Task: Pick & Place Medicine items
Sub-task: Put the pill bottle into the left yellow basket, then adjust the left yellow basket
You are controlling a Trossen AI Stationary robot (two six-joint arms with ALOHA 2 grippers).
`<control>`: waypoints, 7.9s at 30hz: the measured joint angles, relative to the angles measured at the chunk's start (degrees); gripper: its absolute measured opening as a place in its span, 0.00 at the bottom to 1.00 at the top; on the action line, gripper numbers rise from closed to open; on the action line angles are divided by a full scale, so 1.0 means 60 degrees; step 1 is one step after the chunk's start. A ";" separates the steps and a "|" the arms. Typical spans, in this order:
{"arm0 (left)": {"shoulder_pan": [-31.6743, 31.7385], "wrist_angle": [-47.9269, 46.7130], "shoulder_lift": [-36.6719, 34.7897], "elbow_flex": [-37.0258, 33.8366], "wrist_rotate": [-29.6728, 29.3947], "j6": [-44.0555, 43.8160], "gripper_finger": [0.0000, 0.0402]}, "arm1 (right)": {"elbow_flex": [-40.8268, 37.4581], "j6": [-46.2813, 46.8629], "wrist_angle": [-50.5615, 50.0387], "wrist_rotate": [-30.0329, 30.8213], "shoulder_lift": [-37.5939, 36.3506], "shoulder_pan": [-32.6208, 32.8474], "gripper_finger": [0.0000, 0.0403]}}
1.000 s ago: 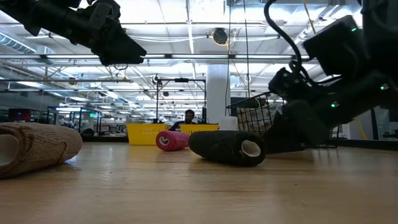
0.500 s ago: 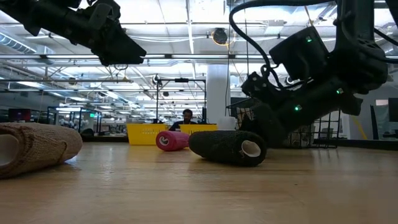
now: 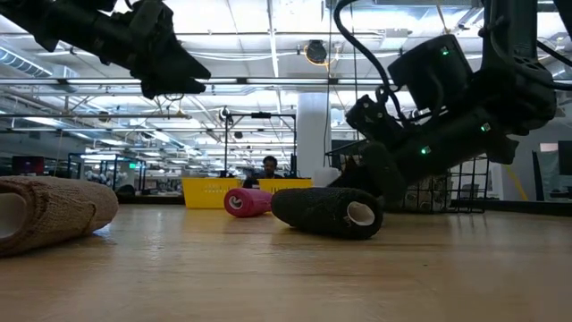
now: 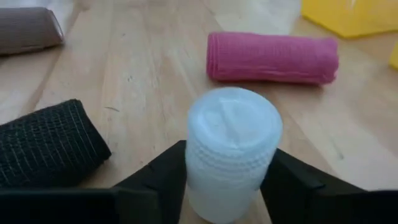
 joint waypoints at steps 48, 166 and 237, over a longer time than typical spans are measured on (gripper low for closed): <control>-0.0517 -0.0177 0.9514 0.5927 0.2670 0.2636 0.60 | -0.0011 -0.0537 0.0350 -0.0025 -0.0015 -0.0051 0.38; 0.6010 -0.2978 0.2216 0.0350 -0.3111 -0.2338 0.78 | -0.0616 -0.0246 -0.0100 -0.0018 -0.1209 -0.0106 0.41; 0.2533 0.0614 0.5778 0.0353 -0.2234 -0.2456 0.77 | -0.0612 -0.0392 -0.0239 -0.0011 -0.1206 -0.0111 0.41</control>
